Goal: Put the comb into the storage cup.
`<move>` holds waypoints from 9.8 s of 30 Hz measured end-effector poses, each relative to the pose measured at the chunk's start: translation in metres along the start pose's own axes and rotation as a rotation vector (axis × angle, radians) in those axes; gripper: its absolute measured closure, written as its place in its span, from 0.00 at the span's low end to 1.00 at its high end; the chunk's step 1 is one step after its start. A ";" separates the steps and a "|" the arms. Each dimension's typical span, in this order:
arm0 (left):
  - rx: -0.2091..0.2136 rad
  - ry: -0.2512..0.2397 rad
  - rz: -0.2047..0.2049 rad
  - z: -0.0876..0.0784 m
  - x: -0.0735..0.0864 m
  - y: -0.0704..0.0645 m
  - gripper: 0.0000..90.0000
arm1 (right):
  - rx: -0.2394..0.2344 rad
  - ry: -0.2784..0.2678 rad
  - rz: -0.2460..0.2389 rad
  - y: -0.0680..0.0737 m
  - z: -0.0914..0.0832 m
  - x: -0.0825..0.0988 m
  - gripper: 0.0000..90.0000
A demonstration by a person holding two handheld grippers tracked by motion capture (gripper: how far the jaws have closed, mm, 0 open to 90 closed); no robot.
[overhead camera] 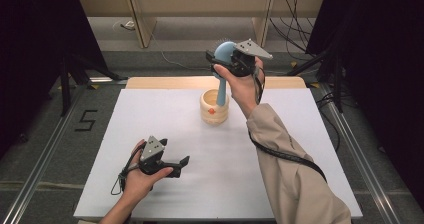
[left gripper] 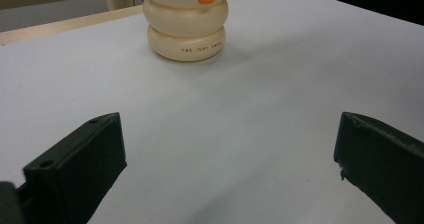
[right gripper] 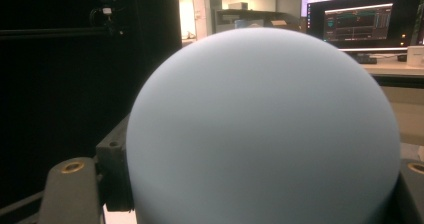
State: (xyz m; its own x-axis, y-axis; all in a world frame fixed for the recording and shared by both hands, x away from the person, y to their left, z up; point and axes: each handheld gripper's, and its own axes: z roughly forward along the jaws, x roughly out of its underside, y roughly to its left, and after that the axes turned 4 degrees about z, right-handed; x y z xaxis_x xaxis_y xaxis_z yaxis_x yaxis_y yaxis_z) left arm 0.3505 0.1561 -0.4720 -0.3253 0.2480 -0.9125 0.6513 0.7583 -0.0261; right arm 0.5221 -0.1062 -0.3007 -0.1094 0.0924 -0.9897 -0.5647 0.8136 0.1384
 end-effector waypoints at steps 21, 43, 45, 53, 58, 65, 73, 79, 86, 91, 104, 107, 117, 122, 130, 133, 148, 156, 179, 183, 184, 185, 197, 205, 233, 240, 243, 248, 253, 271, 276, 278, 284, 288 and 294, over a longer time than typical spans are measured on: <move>0.002 0.000 0.000 -0.001 0.000 0.000 0.00 | 0.011 -0.010 0.000 0.000 0.008 0.002 0.27; -0.001 -0.003 -0.003 -0.001 -0.001 0.000 0.00 | 0.026 -0.013 0.001 -0.001 0.016 0.006 0.27; 0.000 -0.003 -0.002 -0.001 -0.001 0.000 0.00 | 0.027 -0.012 0.001 -0.001 0.017 0.006 0.27; 0.001 -0.002 -0.005 -0.001 0.000 0.000 0.00 | 0.033 -0.017 0.005 -0.002 0.019 0.007 0.27; 0.000 -0.002 -0.004 0.000 -0.001 0.000 0.00 | 0.035 -0.020 0.008 -0.003 0.019 0.007 0.27; -0.001 -0.003 -0.002 -0.001 -0.001 0.000 0.00 | 0.036 -0.019 0.004 -0.002 0.020 0.009 0.27; 0.000 -0.003 -0.001 -0.001 -0.001 0.000 0.00 | 0.041 -0.018 -0.001 -0.001 0.022 0.013 0.27; 0.000 -0.004 -0.002 -0.001 -0.001 0.000 0.00 | 0.047 -0.019 -0.006 -0.001 0.023 0.014 0.27; 0.001 -0.003 -0.001 -0.001 -0.001 0.000 0.00 | 0.055 -0.017 -0.019 0.000 0.024 0.016 0.27; 0.001 -0.002 -0.001 -0.001 0.000 0.000 0.00 | 0.054 -0.018 -0.023 0.001 0.025 0.017 0.27; 0.001 -0.001 0.000 0.000 0.000 -0.001 0.00 | 0.060 -0.018 -0.033 0.001 0.028 0.020 0.27; 0.002 -0.004 -0.001 0.000 0.000 -0.001 0.00 | 0.060 -0.017 -0.033 0.001 0.028 0.021 0.27; 0.001 -0.003 -0.001 0.000 0.000 -0.001 0.00 | 0.068 -0.019 -0.034 0.000 0.029 0.023 0.27; 0.001 -0.003 0.000 0.000 0.000 -0.001 0.00 | 0.071 -0.019 -0.041 0.000 0.030 0.025 0.27; 0.002 -0.003 -0.001 0.000 0.000 -0.001 0.00 | 0.079 -0.019 -0.036 -0.001 0.030 0.027 0.27; 0.001 -0.003 -0.001 0.000 0.000 -0.001 0.00 | 0.080 -0.019 -0.036 -0.001 0.030 0.027 0.27; 0.004 -0.004 0.000 0.000 0.000 0.000 0.00 | 0.091 -0.013 -0.035 -0.002 0.033 0.035 0.27; 0.004 -0.004 -0.001 0.000 0.000 0.000 0.00 | 0.093 -0.009 -0.040 -0.002 0.033 0.037 0.27; 0.003 -0.005 -0.003 0.000 0.000 0.000 0.00 | 0.097 -0.003 -0.043 -0.003 0.036 0.044 0.27; 0.002 -0.006 -0.003 0.000 0.000 0.000 0.00 | 0.098 -0.001 -0.042 -0.003 0.038 0.047 0.27; 0.002 -0.006 -0.003 0.000 0.000 0.000 0.00 | 0.098 -0.002 -0.042 -0.003 0.038 0.047 0.27; 0.002 -0.006 -0.003 0.000 0.000 0.000 0.00 | 0.098 -0.003 -0.043 -0.003 0.038 0.048 0.27; 0.003 -0.006 -0.001 0.000 0.000 0.000 0.00 | 0.100 -0.012 -0.047 -0.002 0.039 0.050 0.27; 0.003 -0.007 -0.002 0.000 0.000 0.000 0.00 | 0.104 -0.008 -0.048 -0.002 0.039 0.052 0.27; 0.001 -0.008 -0.001 0.000 0.000 -0.001 0.00 | 0.113 0.000 -0.050 -0.004 0.039 0.059 0.27; 0.004 -0.008 -0.001 0.000 0.000 -0.001 0.00 | 0.113 0.003 -0.052 -0.004 0.039 0.060 0.27; 0.003 -0.007 -0.001 0.000 0.000 -0.001 0.00 | 0.113 0.002 -0.052 -0.004 0.040 0.061 0.27; 0.005 -0.006 0.001 0.000 0.001 -0.001 0.00 | 0.113 0.003 -0.055 -0.004 0.040 0.063 0.27; 0.005 -0.005 0.000 0.000 0.000 -0.001 0.00 | 0.116 0.004 -0.057 -0.004 0.040 0.065 0.27; 0.007 -0.005 -0.001 0.001 0.001 -0.001 0.00 | 0.118 0.012 -0.058 -0.005 0.041 0.071 0.27; 0.008 -0.005 0.000 0.001 0.001 -0.001 0.00 | 0.118 0.017 -0.061 -0.005 0.041 0.072 0.27; 0.008 -0.005 0.000 0.001 0.001 -0.001 0.00 | 0.118 0.018 -0.061 -0.005 0.042 0.073 0.27; 0.011 -0.005 0.001 0.001 0.001 -0.001 0.00 | 0.124 0.024 -0.060 -0.007 0.044 0.075 0.27; 0.012 -0.004 0.001 0.001 0.001 -0.002 0.00 | 0.128 0.032 -0.062 -0.008 0.045 0.077 0.27; 0.011 -0.003 0.001 0.001 0.001 -0.002 0.00 | 0.129 0.039 -0.061 -0.009 0.046 0.079 0.27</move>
State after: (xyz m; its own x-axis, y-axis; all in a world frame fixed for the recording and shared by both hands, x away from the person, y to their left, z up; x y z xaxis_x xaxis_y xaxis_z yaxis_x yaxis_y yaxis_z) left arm 0.3500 0.1545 -0.4729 -0.3222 0.2469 -0.9139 0.6595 0.7511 -0.0296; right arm 0.5564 -0.0796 -0.3823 -0.1114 0.0206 -0.9936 -0.4618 0.8842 0.0701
